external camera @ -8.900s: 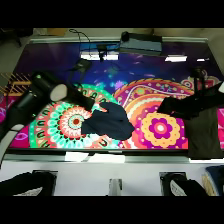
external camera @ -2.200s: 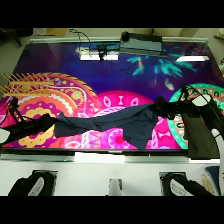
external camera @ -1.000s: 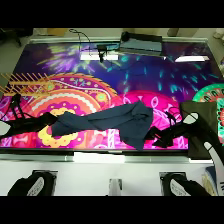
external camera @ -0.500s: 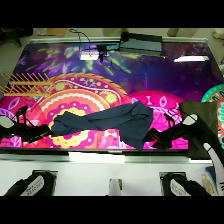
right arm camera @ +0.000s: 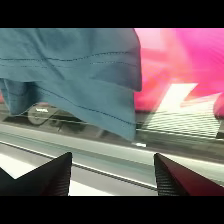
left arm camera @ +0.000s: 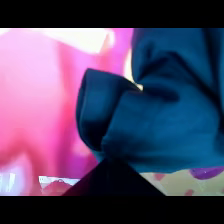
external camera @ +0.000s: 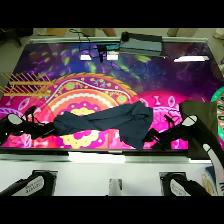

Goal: Fold the shirts.

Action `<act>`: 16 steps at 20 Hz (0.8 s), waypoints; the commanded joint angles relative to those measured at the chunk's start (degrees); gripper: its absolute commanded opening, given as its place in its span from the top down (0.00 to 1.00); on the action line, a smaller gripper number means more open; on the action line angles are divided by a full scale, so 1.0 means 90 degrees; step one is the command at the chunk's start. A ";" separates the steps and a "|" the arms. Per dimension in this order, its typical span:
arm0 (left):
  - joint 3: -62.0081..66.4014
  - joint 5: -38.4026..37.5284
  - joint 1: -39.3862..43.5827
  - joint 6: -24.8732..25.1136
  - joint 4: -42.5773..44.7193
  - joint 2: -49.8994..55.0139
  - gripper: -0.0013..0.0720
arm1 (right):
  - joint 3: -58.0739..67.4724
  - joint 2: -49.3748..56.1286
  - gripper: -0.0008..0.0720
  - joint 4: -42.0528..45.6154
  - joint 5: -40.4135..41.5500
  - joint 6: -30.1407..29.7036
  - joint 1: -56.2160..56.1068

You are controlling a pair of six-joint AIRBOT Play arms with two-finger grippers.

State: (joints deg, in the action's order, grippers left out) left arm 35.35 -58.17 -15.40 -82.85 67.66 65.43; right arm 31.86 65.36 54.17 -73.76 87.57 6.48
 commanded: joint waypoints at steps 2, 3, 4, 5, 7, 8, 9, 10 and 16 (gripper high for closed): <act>-0.0005 0.0000 0.0007 0.0019 -0.0049 -0.0002 0.93 | -0.0340 0.0000 0.25 -0.0175 0.0248 0.0085 -0.0005; -0.0005 -0.0066 0.0007 0.0019 -0.0049 -0.0041 0.93 | -0.0454 0.0000 0.25 -0.0347 0.0369 0.0034 -0.0005; -0.0005 -0.0131 0.0010 0.0019 -0.0051 -0.0097 0.93 | -0.0549 0.0000 0.25 -0.0410 0.0544 0.0034 -0.0005; -0.0005 -0.0199 0.0007 0.0019 -0.0051 -0.0165 0.93 | -0.0644 0.0000 0.25 -0.0406 0.0748 0.0036 -0.0002; -0.0005 -0.0325 0.0010 0.0017 -0.0051 -0.0325 0.93 | -0.0806 0.0000 0.25 -0.0449 0.1137 0.0032 -0.0005; -0.0005 -0.0364 0.0010 0.0017 -0.0051 -0.0408 0.93 | -0.0862 0.0000 0.26 -0.0481 0.1290 0.0027 -0.0002; -0.0005 -0.0403 0.0007 0.0017 -0.0053 -0.0495 0.93 | -0.0889 0.0000 0.27 -0.0510 0.1443 0.0000 -0.0002; -0.0005 -0.0440 0.0010 0.0017 -0.0063 -0.0568 0.93 | -0.0894 0.0000 0.27 -0.0556 0.1598 -0.0002 -0.0005; -0.0005 -0.0566 0.0007 0.0015 -0.0289 -0.0916 0.93 | -0.0894 0.0124 0.33 -0.1158 0.1931 -0.0364 -0.0005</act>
State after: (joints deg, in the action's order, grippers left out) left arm 35.33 -62.67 -15.33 -82.70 66.02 58.57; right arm 24.08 65.69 44.86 -58.67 86.11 6.44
